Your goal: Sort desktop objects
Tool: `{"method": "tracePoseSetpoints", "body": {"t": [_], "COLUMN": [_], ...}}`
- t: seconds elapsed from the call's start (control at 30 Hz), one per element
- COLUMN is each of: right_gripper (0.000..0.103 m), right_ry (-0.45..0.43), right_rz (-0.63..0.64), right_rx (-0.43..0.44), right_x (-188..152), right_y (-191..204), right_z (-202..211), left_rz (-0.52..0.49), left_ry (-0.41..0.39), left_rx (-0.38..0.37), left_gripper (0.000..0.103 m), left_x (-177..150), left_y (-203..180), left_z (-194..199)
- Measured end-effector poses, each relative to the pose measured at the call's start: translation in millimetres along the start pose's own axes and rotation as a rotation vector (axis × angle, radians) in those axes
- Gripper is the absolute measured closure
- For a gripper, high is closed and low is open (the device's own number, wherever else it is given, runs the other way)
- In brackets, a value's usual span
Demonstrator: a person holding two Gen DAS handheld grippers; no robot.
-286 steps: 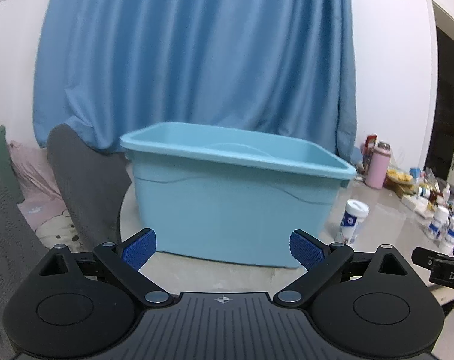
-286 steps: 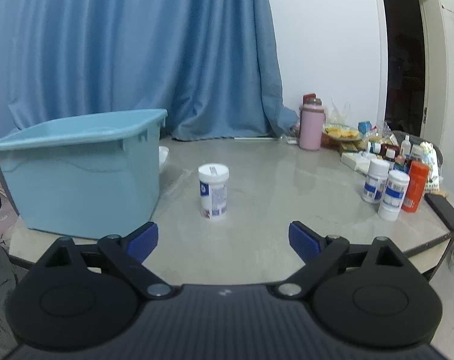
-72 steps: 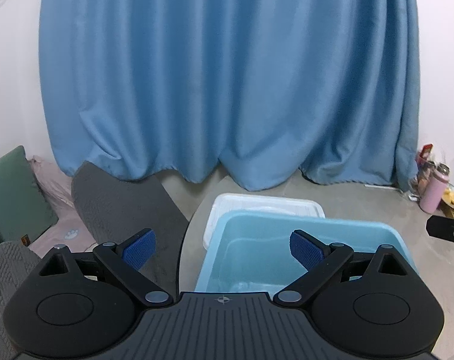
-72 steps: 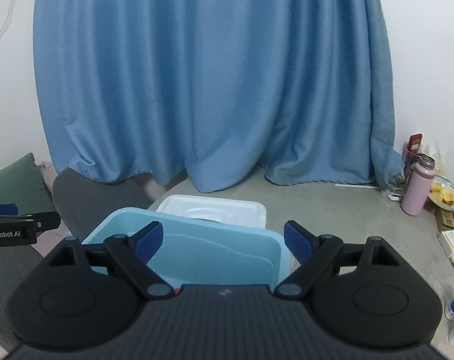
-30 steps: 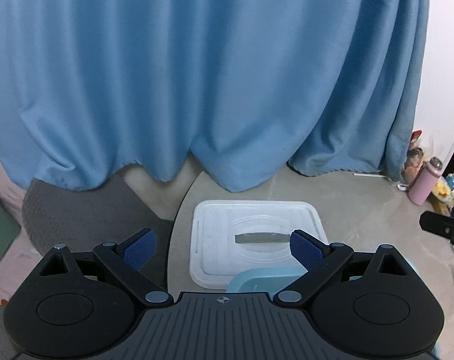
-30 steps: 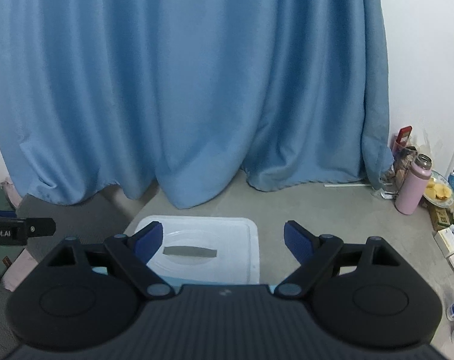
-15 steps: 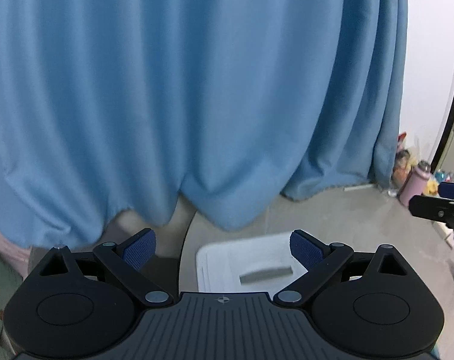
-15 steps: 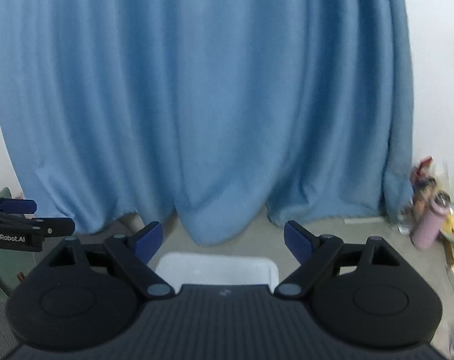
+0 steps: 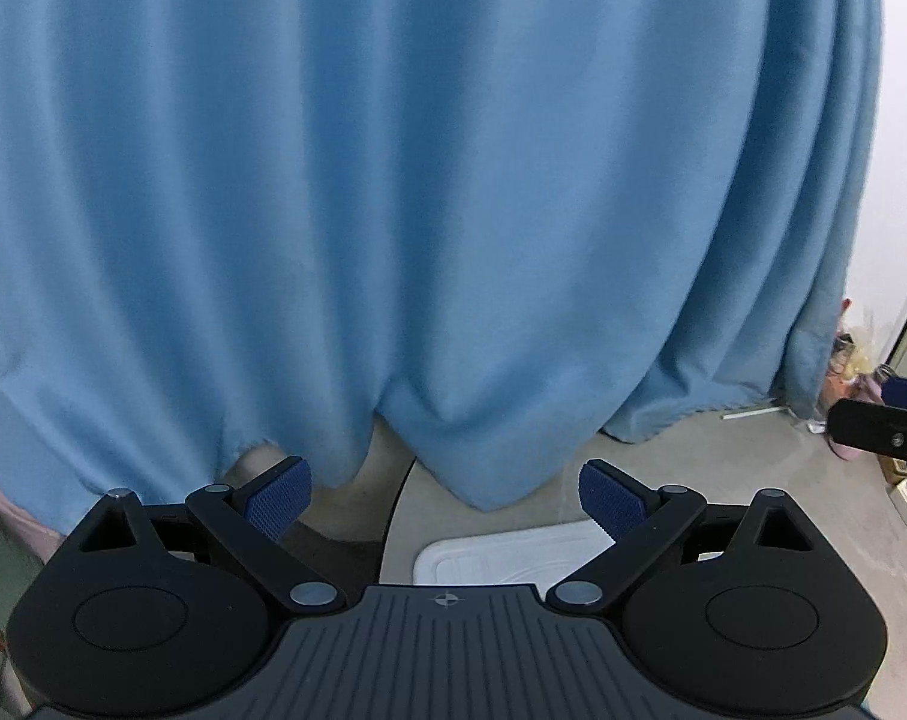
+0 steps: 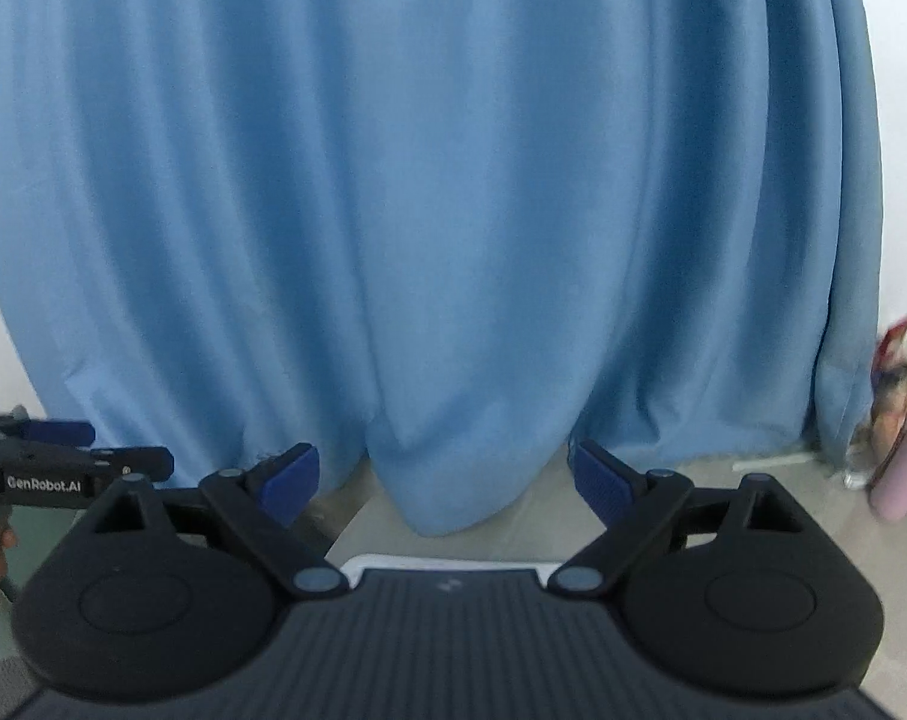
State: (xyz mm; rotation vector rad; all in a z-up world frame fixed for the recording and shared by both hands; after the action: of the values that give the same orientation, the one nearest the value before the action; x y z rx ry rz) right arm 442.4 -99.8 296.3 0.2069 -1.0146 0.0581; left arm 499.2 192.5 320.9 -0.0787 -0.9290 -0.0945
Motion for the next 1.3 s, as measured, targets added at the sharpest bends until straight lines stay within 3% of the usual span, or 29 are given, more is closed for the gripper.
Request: {"method": "tracePoseSetpoints", "body": {"t": [0.27, 0.57, 1.03, 1.3], "right_gripper": [0.011, 0.011, 0.011, 0.011], "right_ry": [0.108, 0.322, 0.584, 0.69], "right_rz": [0.014, 0.029, 0.025, 0.01], "right_rx": [-0.038, -0.111, -0.19, -0.231], "right_x": [-5.4, -42.8, -109.5, -141.0], "right_y": [-10.8, -30.8, -45.8, -62.9], "right_z": [-54.6, -148.9, -230.4, -270.4], "left_rz": [0.02, 0.029, 0.117, 0.184], "left_ry": [0.091, 0.235, 0.445, 0.523], "left_rx": [0.025, 0.066, 0.052, 0.02], "left_gripper": [0.006, 0.006, 0.006, 0.006], "left_x": [-10.4, -44.8, -126.0, -162.1], "left_y": [11.1, 24.3, 34.8, 45.5], "left_z": [-82.1, -165.8, -269.3, -303.2]}}
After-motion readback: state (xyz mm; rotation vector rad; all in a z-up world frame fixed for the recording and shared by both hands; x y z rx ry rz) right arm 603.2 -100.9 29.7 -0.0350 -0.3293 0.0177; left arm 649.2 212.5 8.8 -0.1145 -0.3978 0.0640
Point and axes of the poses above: each gripper's, at about its wrist camera, not at the fingertips, and z roughly against the way its jaws point, y to its left, x to its top, the point moved 1 cm from there along -z, roughly the way its jaws point, and after that the axes turned 3 degrees about -x, right-handed, at the moved point
